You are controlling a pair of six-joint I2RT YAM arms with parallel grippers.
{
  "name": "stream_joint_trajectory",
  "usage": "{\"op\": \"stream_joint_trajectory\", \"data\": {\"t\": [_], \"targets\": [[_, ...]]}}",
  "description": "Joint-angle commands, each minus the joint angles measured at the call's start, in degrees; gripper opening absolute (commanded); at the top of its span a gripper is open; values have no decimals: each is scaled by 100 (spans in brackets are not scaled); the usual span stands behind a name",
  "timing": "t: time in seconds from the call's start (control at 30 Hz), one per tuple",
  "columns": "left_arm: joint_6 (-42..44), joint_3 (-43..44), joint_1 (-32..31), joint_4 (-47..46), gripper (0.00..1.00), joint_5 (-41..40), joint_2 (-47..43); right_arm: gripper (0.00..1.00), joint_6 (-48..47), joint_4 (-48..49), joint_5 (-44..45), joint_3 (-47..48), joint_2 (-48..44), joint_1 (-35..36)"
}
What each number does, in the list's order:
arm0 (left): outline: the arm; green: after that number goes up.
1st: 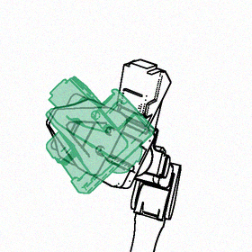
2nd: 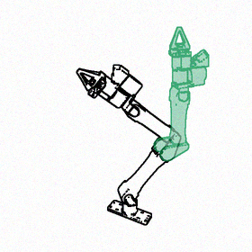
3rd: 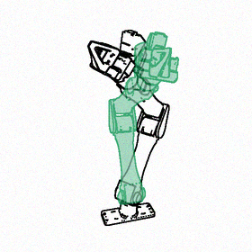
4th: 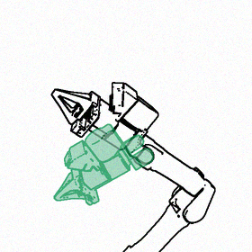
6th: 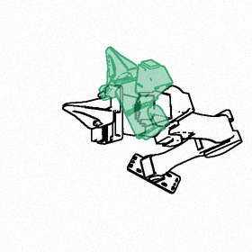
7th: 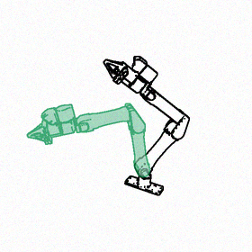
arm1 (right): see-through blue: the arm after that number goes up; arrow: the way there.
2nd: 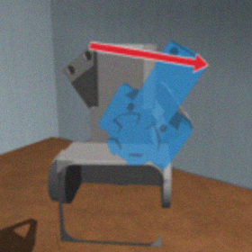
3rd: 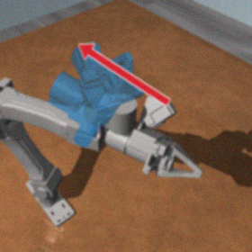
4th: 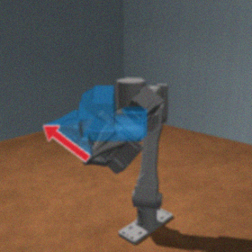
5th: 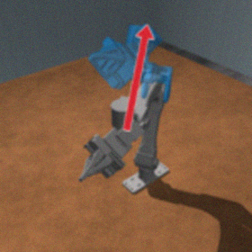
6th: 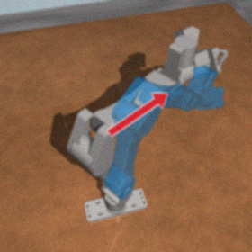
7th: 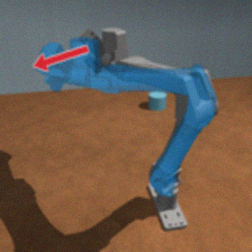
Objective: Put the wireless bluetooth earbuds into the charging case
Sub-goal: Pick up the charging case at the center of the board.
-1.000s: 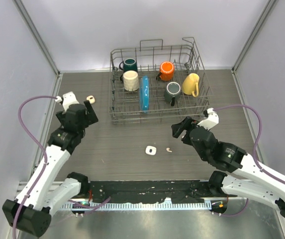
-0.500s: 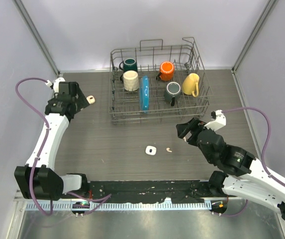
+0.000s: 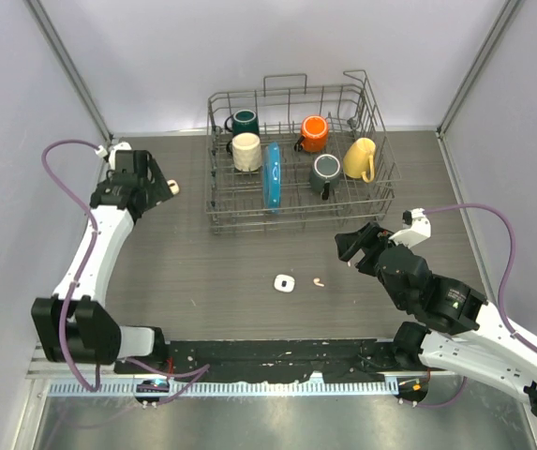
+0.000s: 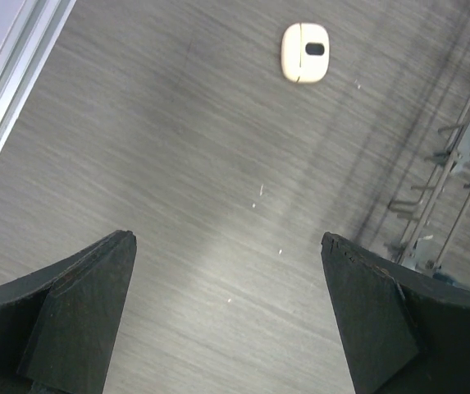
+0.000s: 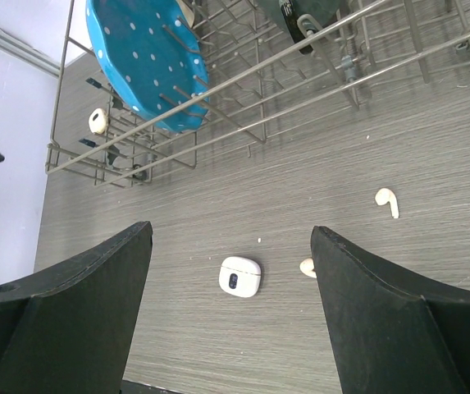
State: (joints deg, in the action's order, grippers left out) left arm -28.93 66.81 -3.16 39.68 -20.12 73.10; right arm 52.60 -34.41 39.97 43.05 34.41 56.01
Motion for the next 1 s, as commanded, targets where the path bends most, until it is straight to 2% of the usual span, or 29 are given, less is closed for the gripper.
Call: {"op": "stream_joint_trajectory", "data": {"t": [0.0, 0.3, 0.6, 0.97], "targets": [[239, 657, 96, -110, 100, -44, 634, 84, -101, 66, 134, 81, -5, -20], [203, 1317, 588, -215, 100, 359, 1961, 84, -118, 66, 143, 108, -101, -20], [221, 2195, 588, -646, 96, 1247, 3252, 84, -224, 66, 152, 151, 4, -28], [212, 3584, 588, -356, 92, 1370, 4800, 84, -268, 75, 187, 239, 223, -29]]}}
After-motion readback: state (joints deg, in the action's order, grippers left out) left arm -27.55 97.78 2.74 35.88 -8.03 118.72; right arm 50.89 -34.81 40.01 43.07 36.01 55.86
